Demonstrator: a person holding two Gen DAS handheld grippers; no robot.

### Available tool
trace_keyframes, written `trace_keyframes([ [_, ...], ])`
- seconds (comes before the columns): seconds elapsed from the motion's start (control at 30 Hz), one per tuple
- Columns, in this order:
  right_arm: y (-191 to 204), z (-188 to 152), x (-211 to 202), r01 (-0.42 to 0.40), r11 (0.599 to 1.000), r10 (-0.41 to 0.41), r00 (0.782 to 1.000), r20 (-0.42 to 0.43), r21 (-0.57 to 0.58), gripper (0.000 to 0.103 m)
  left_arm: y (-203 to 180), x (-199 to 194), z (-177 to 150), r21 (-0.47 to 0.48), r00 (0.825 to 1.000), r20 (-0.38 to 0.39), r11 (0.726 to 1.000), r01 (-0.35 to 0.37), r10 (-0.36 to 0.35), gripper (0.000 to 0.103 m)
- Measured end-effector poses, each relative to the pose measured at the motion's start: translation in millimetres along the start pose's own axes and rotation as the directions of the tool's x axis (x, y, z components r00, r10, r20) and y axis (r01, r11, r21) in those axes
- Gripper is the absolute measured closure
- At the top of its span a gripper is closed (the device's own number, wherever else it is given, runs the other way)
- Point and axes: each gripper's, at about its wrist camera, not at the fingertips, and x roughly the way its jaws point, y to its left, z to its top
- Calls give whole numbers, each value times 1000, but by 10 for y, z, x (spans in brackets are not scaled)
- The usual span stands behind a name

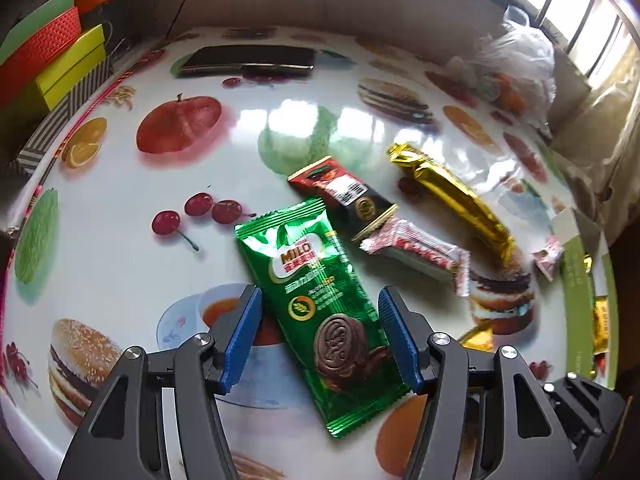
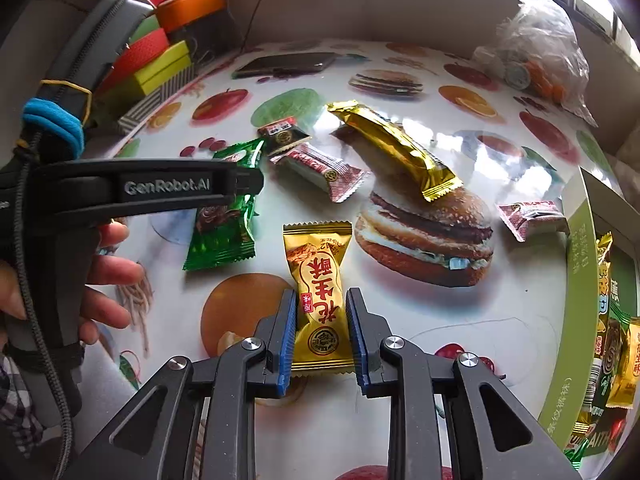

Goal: Organize snacks

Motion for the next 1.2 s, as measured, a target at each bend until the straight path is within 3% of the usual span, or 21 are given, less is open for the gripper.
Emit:
trace_keyframes([
  [0.37,-61,-27,-20,7,999,-7,1000,16,36,79,-37,20,-30,16,999,17,999,-51,51,42],
  [0.7,-113,-56,-128,77,994,-81,995,51,72,79,-40,-26,-65,33,998,34,998,-45,44,61],
  [1.2,-93,-60,-354,170,982,-178,977,120,79,79,-60,-164,-205,66,998,62,997,-30,26,65],
])
